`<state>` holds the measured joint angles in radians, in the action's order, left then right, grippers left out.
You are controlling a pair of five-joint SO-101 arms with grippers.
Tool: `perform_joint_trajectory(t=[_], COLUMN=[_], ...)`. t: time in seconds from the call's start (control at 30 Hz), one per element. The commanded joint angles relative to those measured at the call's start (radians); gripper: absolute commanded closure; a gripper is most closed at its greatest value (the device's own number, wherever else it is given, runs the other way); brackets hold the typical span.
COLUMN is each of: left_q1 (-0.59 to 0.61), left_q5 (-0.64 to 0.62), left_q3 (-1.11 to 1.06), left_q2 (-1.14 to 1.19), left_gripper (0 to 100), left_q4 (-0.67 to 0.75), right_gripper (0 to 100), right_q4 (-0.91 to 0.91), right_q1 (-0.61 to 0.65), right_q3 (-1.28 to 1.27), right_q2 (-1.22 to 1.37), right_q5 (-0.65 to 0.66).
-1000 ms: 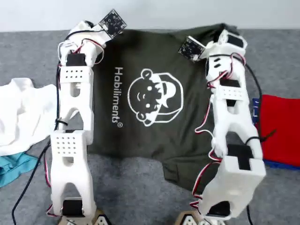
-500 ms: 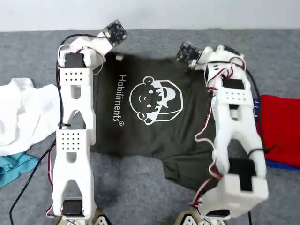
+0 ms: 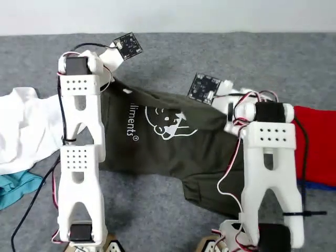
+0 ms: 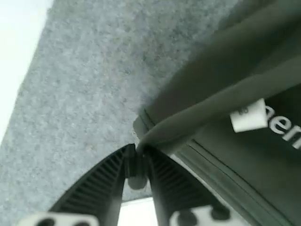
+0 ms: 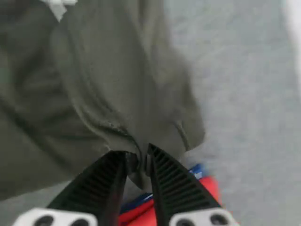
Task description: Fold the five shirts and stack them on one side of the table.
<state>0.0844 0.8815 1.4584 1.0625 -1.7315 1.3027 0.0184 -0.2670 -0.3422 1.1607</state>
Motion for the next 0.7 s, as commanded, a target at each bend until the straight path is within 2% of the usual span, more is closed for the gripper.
perform_joint_trajectory(t=[0.0, 0.17, 0.33, 0.57, 0.67], left_q1=[0.009, 0.005, 0.005, 0.018, 0.006], left_q5=[0.012, 0.075, 0.084, 0.052, 0.044], left_q3=[-0.272, -0.746, -1.076, -1.231, -1.239], left_q2=[-0.238, -0.502, -0.661, -0.677, -0.677], left_gripper=[99, 99, 99, 99, 99], left_q4=[-0.029, -0.023, -0.02, 0.084, 0.074], right_gripper=[98.9, 98.9, 98.9, 98.9, 98.9], right_q4=[0.13, 0.288, 0.397, 0.472, 0.469], right_q1=[-0.001, 0.001, 0.001, 0.002, 0.002], right_q3=[0.011, 0.009, 0.008, -0.123, -0.187], right_q2=[-0.061, -0.068, -0.062, -0.068, -0.068], right_q5=[-0.086, -0.184, -0.298, -0.382, -0.394])
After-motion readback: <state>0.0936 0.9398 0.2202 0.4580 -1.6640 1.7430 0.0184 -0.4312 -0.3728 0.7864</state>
